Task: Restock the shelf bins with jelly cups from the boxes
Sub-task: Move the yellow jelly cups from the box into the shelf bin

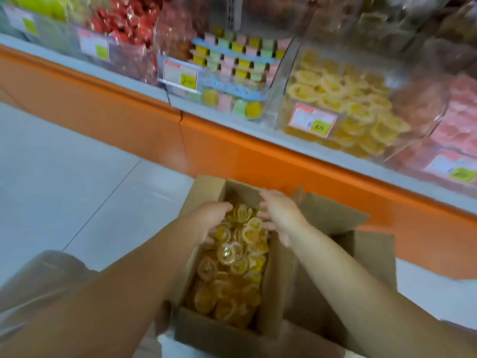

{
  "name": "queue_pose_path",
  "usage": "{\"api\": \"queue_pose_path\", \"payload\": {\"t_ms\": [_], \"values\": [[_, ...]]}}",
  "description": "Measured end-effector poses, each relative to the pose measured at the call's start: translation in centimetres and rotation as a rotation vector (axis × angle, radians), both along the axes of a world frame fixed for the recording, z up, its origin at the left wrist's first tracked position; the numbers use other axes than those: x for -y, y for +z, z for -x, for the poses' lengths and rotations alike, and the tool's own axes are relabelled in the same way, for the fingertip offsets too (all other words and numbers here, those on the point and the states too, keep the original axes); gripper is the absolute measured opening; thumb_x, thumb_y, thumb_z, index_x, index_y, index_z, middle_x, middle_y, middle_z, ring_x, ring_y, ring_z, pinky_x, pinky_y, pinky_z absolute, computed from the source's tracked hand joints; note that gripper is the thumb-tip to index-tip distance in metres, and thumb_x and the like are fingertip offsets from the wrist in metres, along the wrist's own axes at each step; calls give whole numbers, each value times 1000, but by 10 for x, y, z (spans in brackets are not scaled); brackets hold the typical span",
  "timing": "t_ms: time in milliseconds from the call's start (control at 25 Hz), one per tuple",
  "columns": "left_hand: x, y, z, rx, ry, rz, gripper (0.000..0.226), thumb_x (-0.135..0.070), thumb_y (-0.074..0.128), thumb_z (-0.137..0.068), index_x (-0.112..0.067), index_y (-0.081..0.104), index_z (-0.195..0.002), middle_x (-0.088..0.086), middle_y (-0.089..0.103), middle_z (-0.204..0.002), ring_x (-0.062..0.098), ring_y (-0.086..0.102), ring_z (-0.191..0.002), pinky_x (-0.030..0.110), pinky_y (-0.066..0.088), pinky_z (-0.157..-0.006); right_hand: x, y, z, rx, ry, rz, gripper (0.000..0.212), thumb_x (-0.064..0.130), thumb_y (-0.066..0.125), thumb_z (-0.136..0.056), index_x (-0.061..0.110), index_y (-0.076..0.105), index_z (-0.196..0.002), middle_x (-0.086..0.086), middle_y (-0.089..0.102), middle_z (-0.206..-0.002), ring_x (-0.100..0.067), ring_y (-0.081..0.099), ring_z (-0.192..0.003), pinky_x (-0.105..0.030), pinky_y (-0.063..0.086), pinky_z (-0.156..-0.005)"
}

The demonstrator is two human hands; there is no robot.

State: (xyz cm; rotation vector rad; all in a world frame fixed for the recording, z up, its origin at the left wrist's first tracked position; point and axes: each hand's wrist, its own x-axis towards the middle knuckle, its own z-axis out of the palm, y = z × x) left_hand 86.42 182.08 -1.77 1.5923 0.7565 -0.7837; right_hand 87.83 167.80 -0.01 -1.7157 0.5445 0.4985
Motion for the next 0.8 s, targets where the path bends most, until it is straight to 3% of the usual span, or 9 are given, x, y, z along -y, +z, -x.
{"api": "queue_pose_path", "payload": {"t_ms": [40,120,240,320,480,600,680,800], "values": [[-1,-27,7,-11,-5,-7,29,-37,50,-101,-12,63,-99,7,64,-101,24,60,-94,33,45,-93,-10,-30,-2,-212,40,-18,39,35,38,-102,19,45,-137,-8,53,-128,-26,55,-112,-40,45,-92],[0,-77,20,-32,-31,-2,44,-45,50,-99,-9,66,-118,10,67,-122,27,63,-108,34,46,-101,-25,-88,-5,-383,101,91,47,35,35,-101,13,41,-142,-10,50,-135,-32,50,-121,-38,43,-98],[4,-126,37,-90,-46,-59,63,-52,43,-101,-16,36,-152,12,44,-151,33,46,-135,36,36,-112,-33,-154,0,-239,317,558,46,34,30,-101,18,39,-143,-13,36,-145,-32,34,-134,-38,30,-110],[9,-145,37,-119,-58,-99,74,-57,41,-99,-23,13,-159,13,32,-159,34,36,-142,42,30,-117,-27,-172,3,-139,363,729,49,40,31,-101,30,28,-148,-9,23,-151,-31,26,-137,-39,26,-111],[13,-165,11,-149,36,-25,72,-56,38,-101,-23,10,-159,10,30,-161,32,33,-145,43,28,-118,-20,-201,-18,-127,484,809,64,53,34,-97,40,2,-152,-4,6,-159,-33,16,-141,-45,20,-114],[16,-174,-4,-212,55,82,77,-66,35,-97,-26,13,-159,11,33,-159,32,37,-142,45,33,-117,-14,-215,-37,-226,521,772,70,59,36,-95,45,-4,-150,-1,-4,-161,-35,12,-143,-46,22,-114],[17,-180,-10,-260,35,102,84,-74,33,-92,-27,15,-159,10,35,-158,31,38,-142,45,34,-116,-10,-223,-43,-258,481,722,72,61,41,-92,44,2,-150,2,-4,-160,-37,16,-140,-46,28,-110],[21,-185,-16,-284,6,102,85,-78,33,-89,-32,14,-159,10,31,-160,32,35,-143,46,30,-117,-4,-226,-34,-189,463,734,70,65,50,-85,35,28,-144,1,13,-151,-36,33,-128,-41,37,-101]]}}
